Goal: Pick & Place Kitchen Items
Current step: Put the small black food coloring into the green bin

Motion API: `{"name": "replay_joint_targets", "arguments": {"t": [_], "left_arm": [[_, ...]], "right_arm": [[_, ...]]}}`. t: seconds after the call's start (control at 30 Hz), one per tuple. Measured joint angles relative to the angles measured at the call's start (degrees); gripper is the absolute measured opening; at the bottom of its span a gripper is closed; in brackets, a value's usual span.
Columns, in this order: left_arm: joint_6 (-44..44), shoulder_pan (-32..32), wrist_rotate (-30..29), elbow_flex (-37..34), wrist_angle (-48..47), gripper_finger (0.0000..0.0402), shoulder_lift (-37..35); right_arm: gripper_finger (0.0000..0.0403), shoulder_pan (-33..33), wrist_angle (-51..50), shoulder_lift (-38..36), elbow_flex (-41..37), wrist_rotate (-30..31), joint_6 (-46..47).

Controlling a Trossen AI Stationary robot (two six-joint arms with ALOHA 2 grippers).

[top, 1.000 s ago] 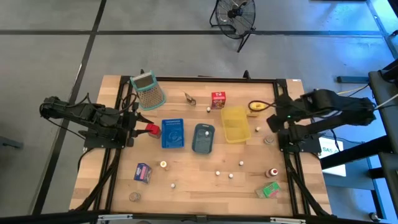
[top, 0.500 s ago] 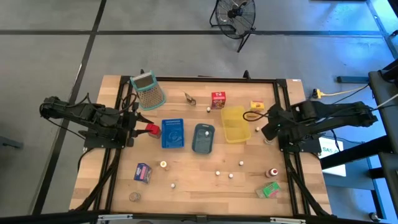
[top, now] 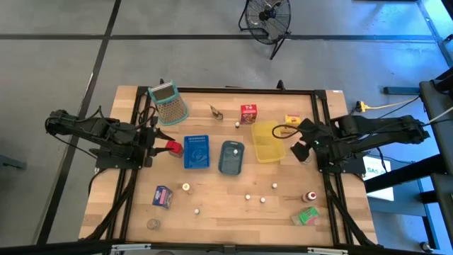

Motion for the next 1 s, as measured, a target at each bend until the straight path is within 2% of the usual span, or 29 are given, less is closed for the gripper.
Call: {"name": "replay_joint_targets", "arguments": {"t": [0.2, 0.43, 0.57, 1.0], "left_arm": [[0.0, 0.0, 0.0, 0.0, 0.0, 0.0149, 0.0], [0.0, 0.0, 0.0, 0.0, 0.0, 0.0149, 0.0], [0.0, 0.0, 0.0, 0.0, 0.0, 0.0149, 0.0], [0.0, 0.0, 0.0, 0.0, 0.0, 0.0149, 0.0]], "right_arm": [[0.0301, -0.8, -2.4, 2.1, 0.0, 4.0, 0.4], [0.0293, -2.3, -3.5, 5.8, 0.0, 3.8, 0.6], [0.0293, -3.6, -4.7, 8.2, 0.0, 1.7, 0.7], [0.0293, -6.2, -5.2, 14.9, 0.0, 0.3, 6.3]]}}
